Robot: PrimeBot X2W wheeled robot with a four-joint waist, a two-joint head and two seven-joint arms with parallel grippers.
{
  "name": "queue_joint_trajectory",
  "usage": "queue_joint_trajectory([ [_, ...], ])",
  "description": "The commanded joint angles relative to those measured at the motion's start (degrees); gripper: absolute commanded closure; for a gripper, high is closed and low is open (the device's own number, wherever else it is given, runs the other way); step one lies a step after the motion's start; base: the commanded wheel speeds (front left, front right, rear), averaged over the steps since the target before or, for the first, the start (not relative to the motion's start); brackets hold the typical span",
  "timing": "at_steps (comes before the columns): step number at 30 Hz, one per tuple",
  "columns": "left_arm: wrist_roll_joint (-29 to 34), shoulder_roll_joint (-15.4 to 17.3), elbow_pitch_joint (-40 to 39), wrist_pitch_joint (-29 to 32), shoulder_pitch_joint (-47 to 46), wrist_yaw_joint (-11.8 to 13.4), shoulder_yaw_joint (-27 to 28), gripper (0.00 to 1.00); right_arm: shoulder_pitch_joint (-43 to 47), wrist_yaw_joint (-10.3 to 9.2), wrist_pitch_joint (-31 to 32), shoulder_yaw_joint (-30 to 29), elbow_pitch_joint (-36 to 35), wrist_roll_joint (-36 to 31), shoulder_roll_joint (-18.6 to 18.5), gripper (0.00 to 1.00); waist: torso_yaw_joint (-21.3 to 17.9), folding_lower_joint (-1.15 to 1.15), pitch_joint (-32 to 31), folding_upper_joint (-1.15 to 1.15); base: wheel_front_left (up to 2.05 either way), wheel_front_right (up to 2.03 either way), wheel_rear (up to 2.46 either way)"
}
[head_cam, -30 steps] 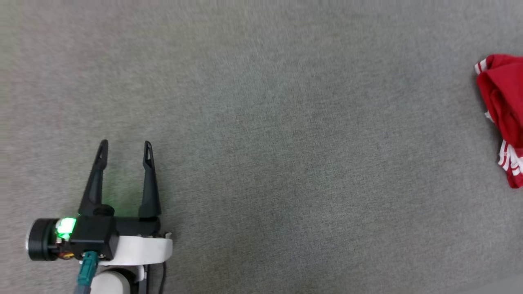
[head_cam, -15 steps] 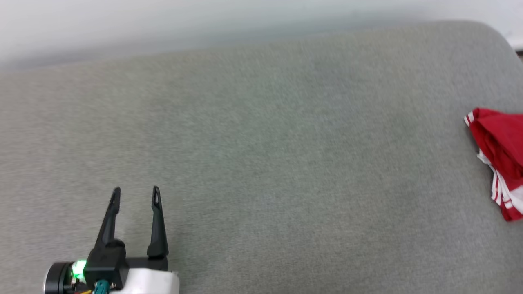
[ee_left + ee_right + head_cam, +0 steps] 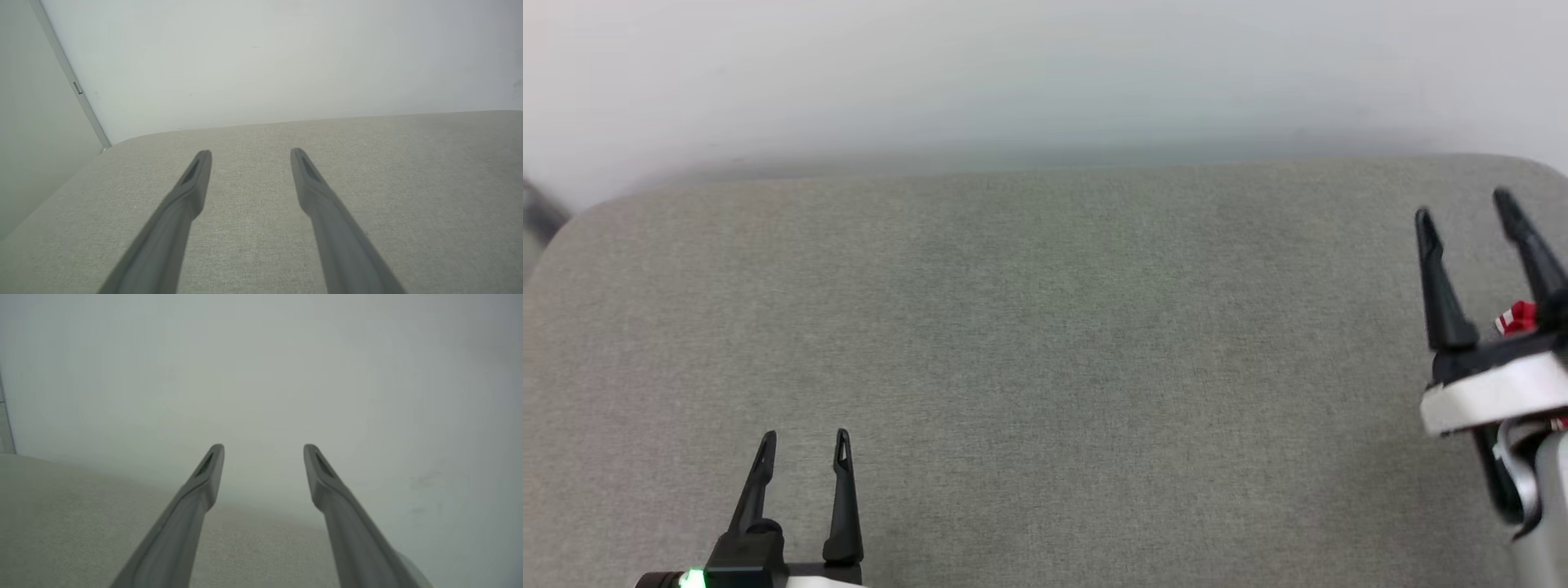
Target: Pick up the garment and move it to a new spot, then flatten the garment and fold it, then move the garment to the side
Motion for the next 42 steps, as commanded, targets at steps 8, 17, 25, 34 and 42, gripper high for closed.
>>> queue_joint_trajectory([
  [8, 0.0, -0.7, 1.7, -0.1, 1.0, -0.3, -1.0, 0.0, 12.6, -0.05, -0.5, -4.4, -4.0, 1.0, 7.9, 0.0, 1.7, 0.01, -2.5, 0.0, 0.0, 0.0, 0.0],
  [17, 0.2, -1.0, 3.3, -0.1, 1.1, -0.9, -1.6, 0.0, 22.5, -0.05, -0.5, -6.9, -7.9, 0.5, 12.4, 0.0, 2.7, 0.01, -4.4, 0.0, 0.0, 0.0, 0.0],
  [25, 0.1, -1.2, 4.8, -0.1, 2.0, -0.9, -2.1, 0.0, 29.3, -0.05, -0.5, -6.6, -11.0, 0.2, 14.2, 0.0, 3.4, 0.01, -6.4, 0.0, 0.0, 0.0, 0.0],
  [34, -0.4, -1.4, 5.7, -0.1, 2.6, -0.8, -2.5, 0.0, 33.9, -0.05, -0.5, -6.3, -13.2, 3.0, 14.4, 0.0, 4.0, 0.01, -8.0, 0.0, 0.0, 0.0, 0.0],
  [42, -1.0, -1.5, 5.4, -0.1, 3.1, -1.4, -2.5, 0.0, 35.0, -0.05, -0.5, -6.4, -14.0, 4.2, 14.4, 0.0, 4.1, 0.01, -8.4, 0.0, 0.0, 0.0, 0.0],
])
